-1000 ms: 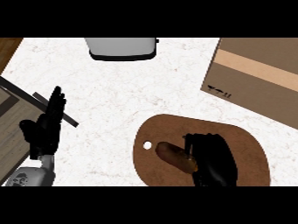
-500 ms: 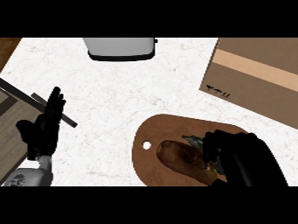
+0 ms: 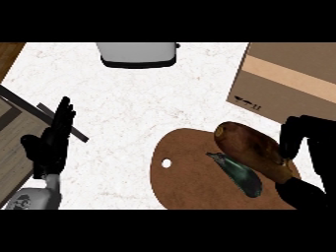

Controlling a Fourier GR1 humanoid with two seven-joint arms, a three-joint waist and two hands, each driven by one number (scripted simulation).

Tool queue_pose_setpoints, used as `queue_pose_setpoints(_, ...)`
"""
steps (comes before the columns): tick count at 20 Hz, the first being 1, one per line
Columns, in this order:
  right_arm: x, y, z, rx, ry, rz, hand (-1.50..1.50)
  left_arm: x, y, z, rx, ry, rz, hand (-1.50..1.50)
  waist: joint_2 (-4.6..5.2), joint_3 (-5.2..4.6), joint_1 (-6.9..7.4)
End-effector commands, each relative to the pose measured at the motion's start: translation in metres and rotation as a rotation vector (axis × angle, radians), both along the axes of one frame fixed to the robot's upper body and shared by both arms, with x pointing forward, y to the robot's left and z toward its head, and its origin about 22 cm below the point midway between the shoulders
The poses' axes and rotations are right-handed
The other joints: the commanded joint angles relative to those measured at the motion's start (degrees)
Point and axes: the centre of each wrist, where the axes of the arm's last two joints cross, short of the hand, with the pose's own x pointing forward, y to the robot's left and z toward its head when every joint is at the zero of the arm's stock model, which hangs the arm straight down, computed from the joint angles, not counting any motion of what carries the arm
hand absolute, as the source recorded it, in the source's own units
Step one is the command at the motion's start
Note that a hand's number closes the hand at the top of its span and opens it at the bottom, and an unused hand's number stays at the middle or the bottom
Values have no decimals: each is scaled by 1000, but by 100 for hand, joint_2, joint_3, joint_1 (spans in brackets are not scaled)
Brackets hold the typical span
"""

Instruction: Pick the sweet potato from the cutting board and place it in the cardboard box

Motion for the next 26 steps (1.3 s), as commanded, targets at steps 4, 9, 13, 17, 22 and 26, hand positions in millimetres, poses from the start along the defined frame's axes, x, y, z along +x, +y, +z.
queue_pose_setpoints(4,40,-52,31,74,-109,-73,150,-2,30,-3,22,90,53,0,80,-70,60)
queue_pose_setpoints(9,75,-86,23,115,-101,-65,150,-1,18,-27,10,103,44,0,106,-73,35)
queue_pose_setpoints(13,110,-109,17,176,-92,-54,150,-1,13,-18,14,95,57,0,103,-71,90)
queue_pose_setpoints(17,141,-122,-6,110,-60,-56,150,6,0,-7,1,98,43,0,97,-71,109)
queue_pose_setpoints(22,173,-136,-47,67,-47,-80,150,-7,5,-19,16,99,31,0,128,-70,196)
queue_pose_setpoints(26,198,-167,-46,186,-17,-144,150,8,2,-13,38,81,36,0,143,-68,199)
